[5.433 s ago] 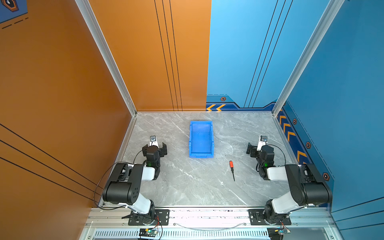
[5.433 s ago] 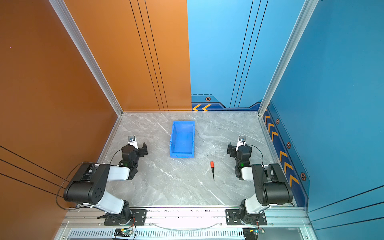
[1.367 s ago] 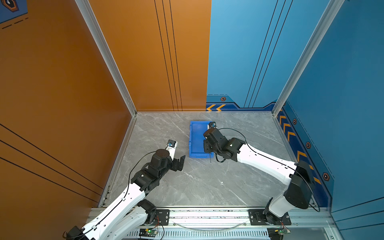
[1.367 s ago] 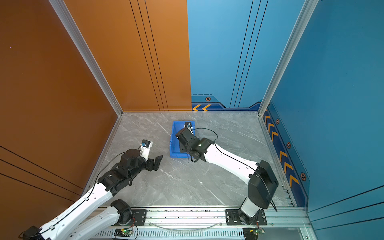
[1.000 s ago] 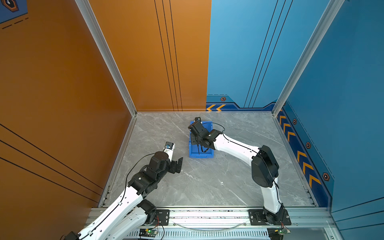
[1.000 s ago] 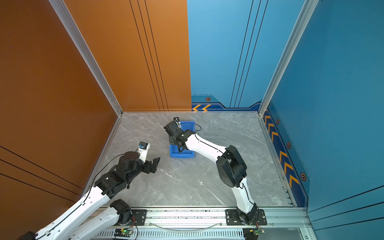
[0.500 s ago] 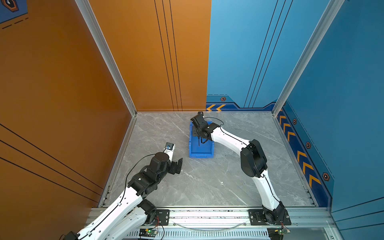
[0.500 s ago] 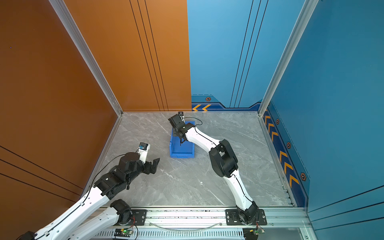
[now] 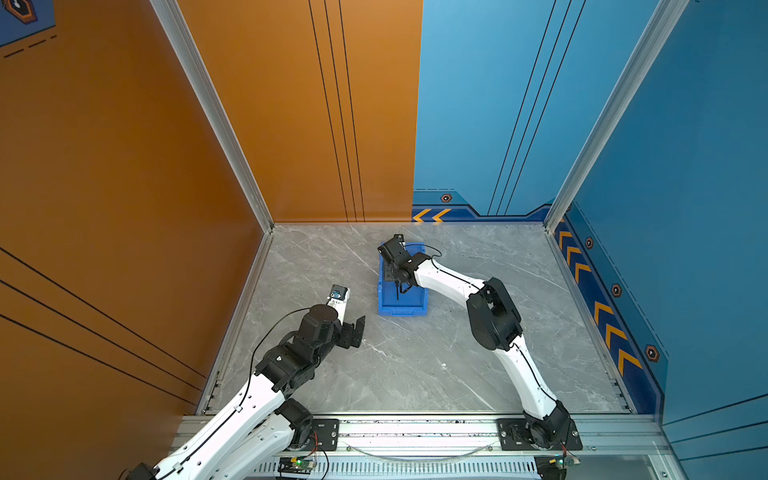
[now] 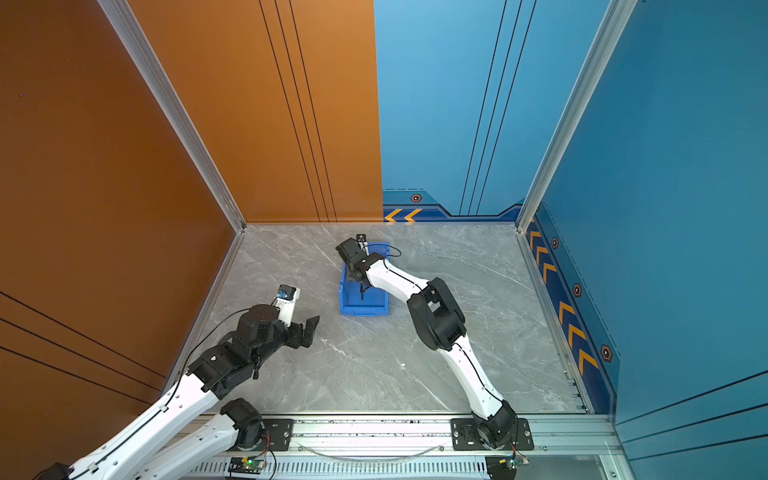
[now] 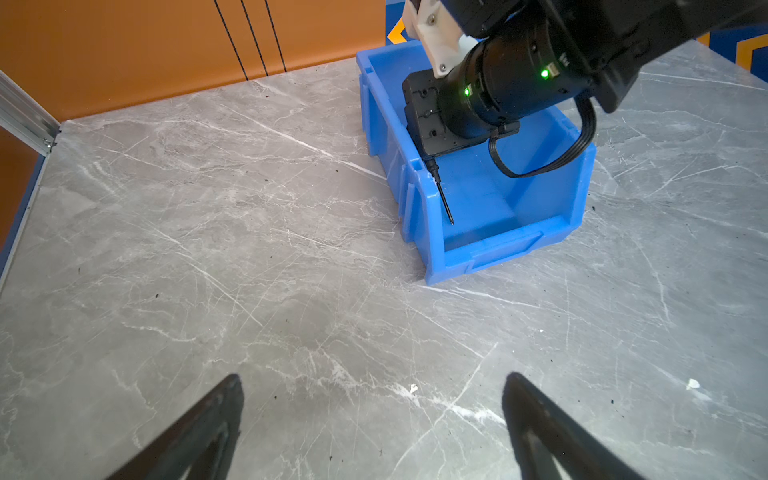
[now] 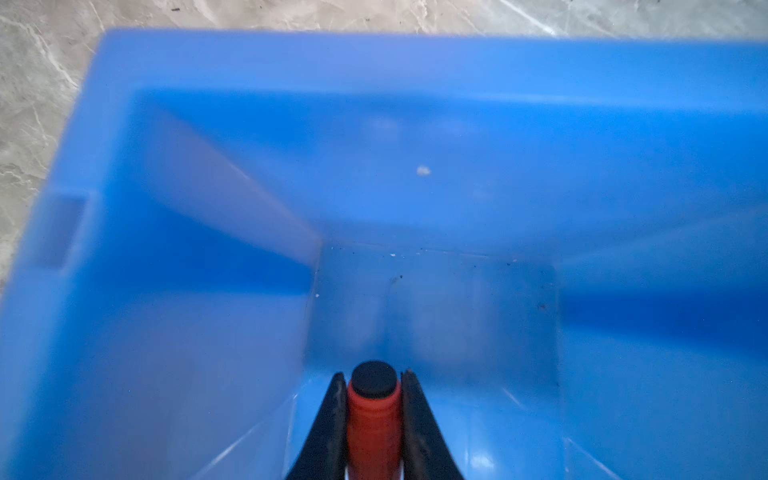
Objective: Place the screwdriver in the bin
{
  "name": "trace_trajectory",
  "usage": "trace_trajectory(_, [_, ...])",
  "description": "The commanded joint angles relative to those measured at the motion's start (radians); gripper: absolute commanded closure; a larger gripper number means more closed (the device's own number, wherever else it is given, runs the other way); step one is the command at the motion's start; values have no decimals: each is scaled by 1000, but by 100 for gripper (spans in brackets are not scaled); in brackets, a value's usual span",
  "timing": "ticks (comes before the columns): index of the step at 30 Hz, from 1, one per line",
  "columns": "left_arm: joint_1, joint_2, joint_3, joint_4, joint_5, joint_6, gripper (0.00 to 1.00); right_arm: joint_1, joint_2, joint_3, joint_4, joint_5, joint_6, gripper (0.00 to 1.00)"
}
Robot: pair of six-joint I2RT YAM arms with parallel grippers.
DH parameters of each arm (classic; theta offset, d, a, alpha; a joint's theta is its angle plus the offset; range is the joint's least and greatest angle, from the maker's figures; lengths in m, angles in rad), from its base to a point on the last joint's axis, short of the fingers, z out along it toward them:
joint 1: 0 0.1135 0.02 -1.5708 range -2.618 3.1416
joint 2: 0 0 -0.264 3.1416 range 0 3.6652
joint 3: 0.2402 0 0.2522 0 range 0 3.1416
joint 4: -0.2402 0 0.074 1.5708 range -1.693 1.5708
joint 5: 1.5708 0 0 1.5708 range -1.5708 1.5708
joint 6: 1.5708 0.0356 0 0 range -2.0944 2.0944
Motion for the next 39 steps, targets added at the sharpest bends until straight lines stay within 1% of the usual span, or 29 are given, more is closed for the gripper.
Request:
trace_trajectory(1, [-8, -11, -9, 9, -2, -3, 2, -8, 24, 30, -10, -9, 21, 98])
trace_trajectory(7, [-10, -13, -10, 11, -1, -3, 2, -7, 35, 11, -10, -8, 35, 92])
trace_trajectory(14, [-19, -18, -10, 10, -8, 1, 2, -3, 36, -4, -8, -9, 47, 78])
trace_trajectory(21, [-51, -32, -11, 0, -37, 2, 2, 4, 17, -15, -8, 9, 33, 68])
trace_trajectory(23, [-53, -33, -11, 1, -37, 2, 2, 6, 5, -19, -7, 19, 27, 62])
trace_trajectory(25, [-52, -35, -11, 0, -39, 2, 2, 9, -8, -19, -3, 24, 16, 60])
trace_trajectory(28, [-53, -43, -11, -2, -45, 1, 2, 14, -44, -21, 1, 38, -9, 60])
trace_trajectory(33, [-50, -37, -4, -28, -102, -1, 2, 22, -143, -48, 4, 71, -53, 59])
trace_trajectory(36, [-40, -32, 5, -42, -131, -2, 2, 24, -238, -112, 22, 86, -75, 59])
trace_trajectory(39, [-27, -46, 7, -53, -193, -27, 2, 32, -376, -219, 55, 112, -126, 52])
